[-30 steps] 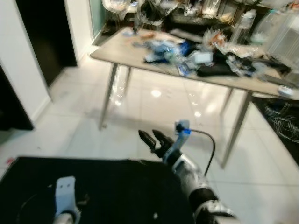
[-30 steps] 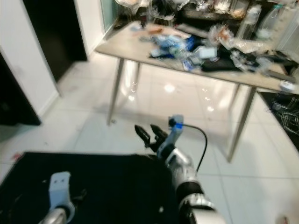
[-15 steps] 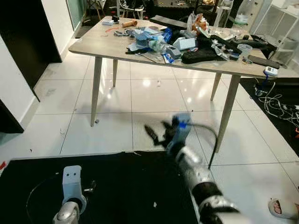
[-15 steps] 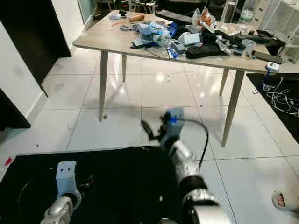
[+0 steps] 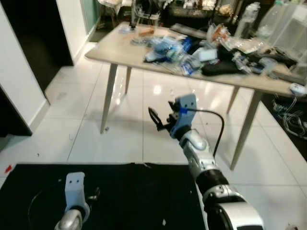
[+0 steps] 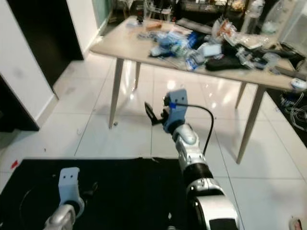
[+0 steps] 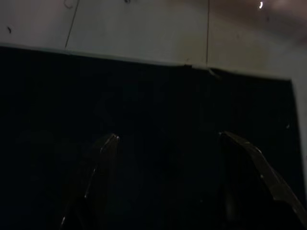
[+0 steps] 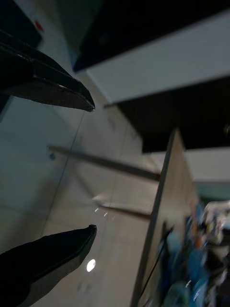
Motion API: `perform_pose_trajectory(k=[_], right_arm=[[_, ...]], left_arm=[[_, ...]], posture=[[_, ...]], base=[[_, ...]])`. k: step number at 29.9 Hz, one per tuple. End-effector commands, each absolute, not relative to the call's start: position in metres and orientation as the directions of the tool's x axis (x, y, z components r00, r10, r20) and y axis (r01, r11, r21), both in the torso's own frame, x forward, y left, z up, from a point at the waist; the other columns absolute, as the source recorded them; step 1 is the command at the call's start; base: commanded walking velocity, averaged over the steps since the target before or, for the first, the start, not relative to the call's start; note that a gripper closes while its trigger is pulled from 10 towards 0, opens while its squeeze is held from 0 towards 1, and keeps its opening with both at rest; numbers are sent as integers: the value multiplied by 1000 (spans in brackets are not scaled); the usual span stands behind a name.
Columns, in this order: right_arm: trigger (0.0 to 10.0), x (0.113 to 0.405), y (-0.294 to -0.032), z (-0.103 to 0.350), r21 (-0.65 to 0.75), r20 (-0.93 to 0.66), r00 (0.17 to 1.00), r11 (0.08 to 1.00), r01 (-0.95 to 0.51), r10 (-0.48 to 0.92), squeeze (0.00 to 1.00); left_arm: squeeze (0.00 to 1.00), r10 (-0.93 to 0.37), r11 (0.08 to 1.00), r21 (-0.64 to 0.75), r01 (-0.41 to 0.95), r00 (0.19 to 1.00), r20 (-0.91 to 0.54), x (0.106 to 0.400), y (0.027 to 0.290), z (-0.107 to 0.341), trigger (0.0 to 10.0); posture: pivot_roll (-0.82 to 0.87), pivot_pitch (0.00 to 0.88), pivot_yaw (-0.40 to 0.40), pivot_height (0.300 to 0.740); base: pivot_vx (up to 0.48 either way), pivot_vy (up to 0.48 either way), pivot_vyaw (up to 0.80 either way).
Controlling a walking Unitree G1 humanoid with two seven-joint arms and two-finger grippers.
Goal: Picking trash to rubbish bin
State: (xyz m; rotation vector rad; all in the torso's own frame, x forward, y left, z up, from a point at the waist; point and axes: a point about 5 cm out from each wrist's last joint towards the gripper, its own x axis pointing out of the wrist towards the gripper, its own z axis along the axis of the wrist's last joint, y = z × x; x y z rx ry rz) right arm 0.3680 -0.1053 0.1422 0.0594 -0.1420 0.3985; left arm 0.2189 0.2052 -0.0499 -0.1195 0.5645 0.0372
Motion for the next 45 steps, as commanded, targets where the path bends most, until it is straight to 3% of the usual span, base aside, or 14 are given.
perform_pose_trajectory(k=[1, 15, 33, 40, 45], right_arm=[[10000, 368, -109, 142, 32, 153, 920, 928, -370, 362, 0], [10000, 378, -128, 153, 17, 152, 949, 960, -280, 275, 0], [10000, 386, -147, 168, -68, 173, 956, 972, -226, 235, 0], [10000, 385, -133, 170, -159, 172, 934, 944, -288, 314, 0], [10000, 389, -133, 175, -345, 129, 942, 905, -249, 309, 0]], left_arm=[[0, 7, 992, -103, -76, 834, -552, 214, 208, -53, 10000], [0, 10, 992, -94, -84, 798, -603, 202, 209, -61, 10000], [0, 121, 971, -54, -231, 676, -726, 157, 235, -81, 10000], [0, 128, 966, -51, -252, 645, -753, 146, 235, -86, 10000], [0, 125, 966, -51, -253, 632, -765, 142, 234, -88, 10000]], posture=[[48, 49, 2, 740], [35, 49, 13, 740], [27, 48, 20, 740], [29, 48, 19, 740], [30, 48, 20, 740]], base=[[390, 0, 0], [391, 0, -652], [391, 0, 0], [390, 0, 0], [390, 0, 0]])
